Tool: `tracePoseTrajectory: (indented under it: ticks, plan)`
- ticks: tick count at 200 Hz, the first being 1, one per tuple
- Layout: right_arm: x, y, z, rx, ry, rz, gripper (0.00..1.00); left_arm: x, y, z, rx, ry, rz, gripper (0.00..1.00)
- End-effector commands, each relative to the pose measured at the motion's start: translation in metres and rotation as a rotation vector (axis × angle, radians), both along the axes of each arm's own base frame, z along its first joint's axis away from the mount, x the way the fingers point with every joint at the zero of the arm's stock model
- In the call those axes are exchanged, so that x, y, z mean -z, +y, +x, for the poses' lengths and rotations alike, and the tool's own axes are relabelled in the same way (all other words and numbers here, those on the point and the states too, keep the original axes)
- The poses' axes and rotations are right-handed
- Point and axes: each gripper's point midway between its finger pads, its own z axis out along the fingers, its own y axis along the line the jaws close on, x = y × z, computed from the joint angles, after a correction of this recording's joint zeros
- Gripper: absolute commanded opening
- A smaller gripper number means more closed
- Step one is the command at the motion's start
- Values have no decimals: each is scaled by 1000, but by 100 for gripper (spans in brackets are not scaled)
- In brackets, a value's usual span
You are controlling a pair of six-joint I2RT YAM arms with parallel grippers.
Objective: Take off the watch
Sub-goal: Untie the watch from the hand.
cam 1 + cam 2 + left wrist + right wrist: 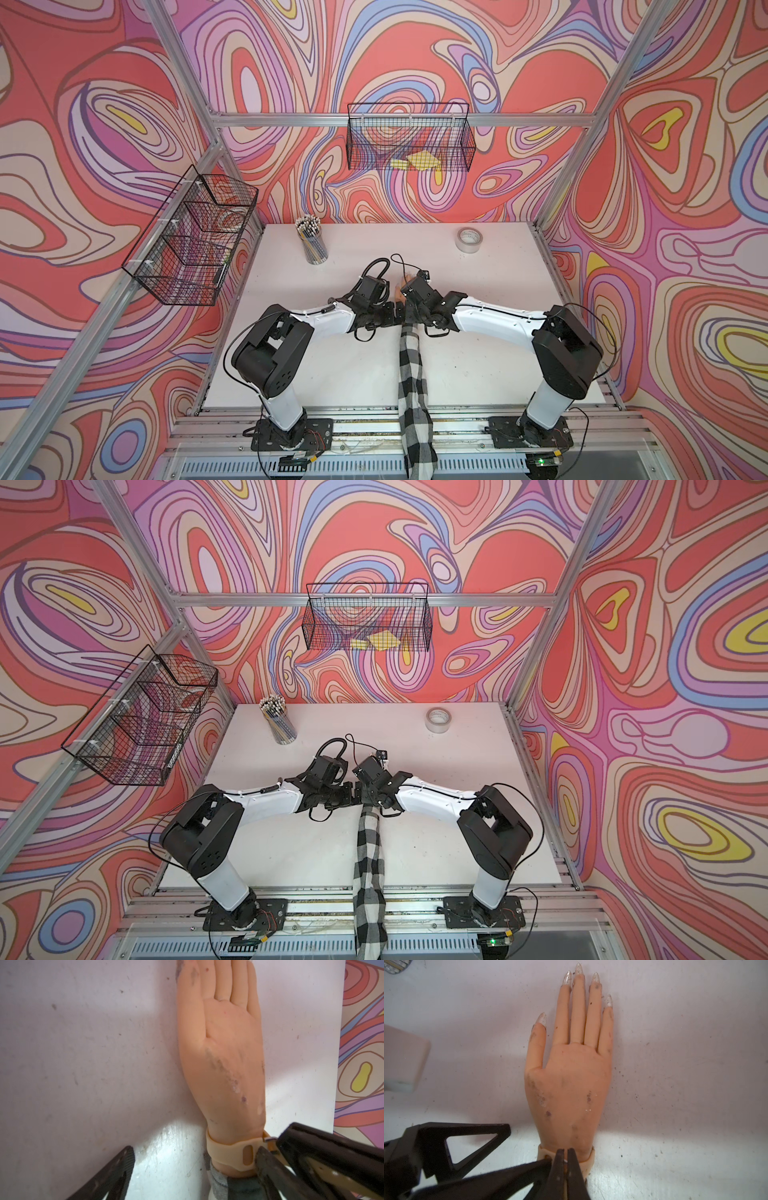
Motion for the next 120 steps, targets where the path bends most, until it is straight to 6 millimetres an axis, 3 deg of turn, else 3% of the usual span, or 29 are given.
tracePoseTrajectory:
  ticks: [1,58,120]
  plan:
    - [-12,-4,6,22,-23,39,0,7,4,-6,8,23,38,92]
    - [-14,-9,11,31,2,119,0,22,31,-20,33,88,244,89]
    - [-15,-2,10,27,28,210,0,26,23,-19,60,104,273,89]
